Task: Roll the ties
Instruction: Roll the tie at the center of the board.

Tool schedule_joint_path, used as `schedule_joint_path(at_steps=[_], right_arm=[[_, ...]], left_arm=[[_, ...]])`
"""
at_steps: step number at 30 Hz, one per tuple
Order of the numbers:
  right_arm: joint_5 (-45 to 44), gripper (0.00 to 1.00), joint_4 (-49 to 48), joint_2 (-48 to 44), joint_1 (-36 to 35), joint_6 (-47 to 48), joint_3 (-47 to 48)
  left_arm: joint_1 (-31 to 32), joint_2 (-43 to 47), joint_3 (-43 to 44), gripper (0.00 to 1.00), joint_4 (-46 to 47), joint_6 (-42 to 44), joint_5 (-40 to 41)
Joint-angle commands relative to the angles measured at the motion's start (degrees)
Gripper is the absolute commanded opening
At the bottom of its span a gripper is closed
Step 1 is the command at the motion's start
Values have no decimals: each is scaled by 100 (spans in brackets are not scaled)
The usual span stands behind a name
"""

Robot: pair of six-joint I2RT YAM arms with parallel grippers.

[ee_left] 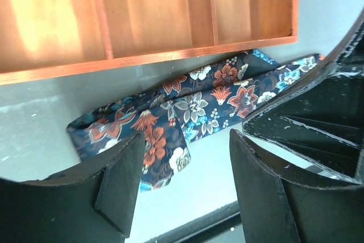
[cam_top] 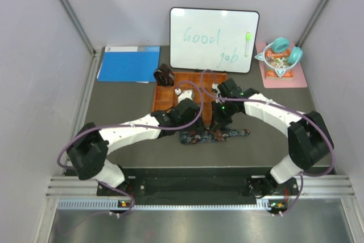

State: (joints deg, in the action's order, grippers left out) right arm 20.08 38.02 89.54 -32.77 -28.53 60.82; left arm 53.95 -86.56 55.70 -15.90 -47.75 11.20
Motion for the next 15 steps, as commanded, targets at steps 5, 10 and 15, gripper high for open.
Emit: schedule_joint_path(at_steps=[5,10,15], right_arm=[[882,0,-575,-270,-1,-161,264],[972,1,-804,-77,-342,-406,387],[919,0,-1007,370,-712,-600,694]], left_arm=[[19,1062,-41,62,-730,-41,611],[10,2062,-1032,65,-529,-41,901],[-43,2653,-1623,67,-519,-226,1068]])
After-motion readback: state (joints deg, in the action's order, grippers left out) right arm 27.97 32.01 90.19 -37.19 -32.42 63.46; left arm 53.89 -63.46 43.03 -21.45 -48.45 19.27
